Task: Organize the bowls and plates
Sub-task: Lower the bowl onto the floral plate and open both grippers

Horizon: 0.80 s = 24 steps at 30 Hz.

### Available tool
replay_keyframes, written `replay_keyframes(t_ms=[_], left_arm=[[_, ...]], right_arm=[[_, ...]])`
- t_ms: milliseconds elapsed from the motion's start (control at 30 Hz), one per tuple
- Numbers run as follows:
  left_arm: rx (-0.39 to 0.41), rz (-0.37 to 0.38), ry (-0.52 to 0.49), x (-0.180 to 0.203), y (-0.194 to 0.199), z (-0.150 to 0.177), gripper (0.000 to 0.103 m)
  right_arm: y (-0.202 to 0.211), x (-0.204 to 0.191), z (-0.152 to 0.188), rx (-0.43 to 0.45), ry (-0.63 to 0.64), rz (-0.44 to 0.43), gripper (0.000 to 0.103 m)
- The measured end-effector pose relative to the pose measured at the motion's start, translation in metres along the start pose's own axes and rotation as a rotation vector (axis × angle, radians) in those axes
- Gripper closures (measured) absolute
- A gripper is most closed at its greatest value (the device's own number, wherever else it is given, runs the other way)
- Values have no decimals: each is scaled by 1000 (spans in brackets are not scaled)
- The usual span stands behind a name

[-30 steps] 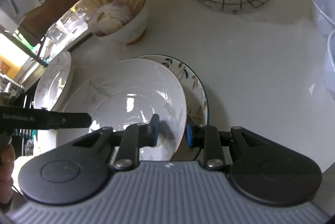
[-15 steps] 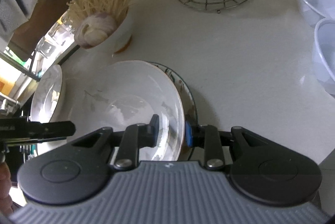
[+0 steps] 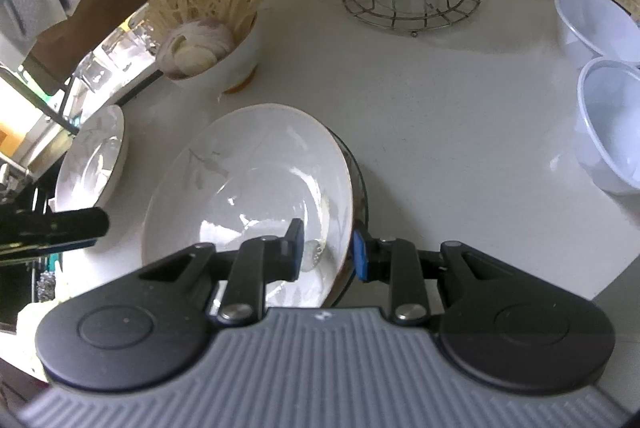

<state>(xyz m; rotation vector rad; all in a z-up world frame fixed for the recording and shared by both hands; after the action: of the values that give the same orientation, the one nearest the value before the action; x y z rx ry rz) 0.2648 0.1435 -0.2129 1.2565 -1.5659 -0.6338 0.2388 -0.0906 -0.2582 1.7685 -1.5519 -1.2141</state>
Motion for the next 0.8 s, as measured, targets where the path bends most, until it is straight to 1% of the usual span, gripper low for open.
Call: replay_keyframes(t_ms=[67, 167, 300, 567, 633, 800], left_arm=[[13, 0, -2, 3, 6, 1, 50], [28, -3, -12, 7, 14, 4, 50], [72, -20, -57, 19, 30, 5, 50], [201, -55, -95, 48, 70, 12, 50], [228, -61, -95, 54, 77, 16, 49], [252, -82, -72, 61, 86, 30, 48]], right_arm=[[2, 4, -3, 20, -3, 29, 74], [7, 5, -6, 41, -12, 8, 74], [25, -1, -14, 104, 15, -14, 74], [90, -10, -31, 265, 139, -93, 74], [106, -9, -32, 291, 157, -109, 74], [133, -9, -29, 332, 201, -160, 74]])
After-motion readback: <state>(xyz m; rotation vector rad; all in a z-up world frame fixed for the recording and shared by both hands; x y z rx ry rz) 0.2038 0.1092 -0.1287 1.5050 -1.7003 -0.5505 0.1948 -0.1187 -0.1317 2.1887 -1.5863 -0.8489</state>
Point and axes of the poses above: each gripper's, at about its wrist camera, not at the fingertips, and y roughly against the way its jaws point, x to its right, z to its underside, the point moved 7 cm from there along -y, roughly the way its jaws point, and after that the axes turned 2 degrees about -x, right-handed, at the moved point
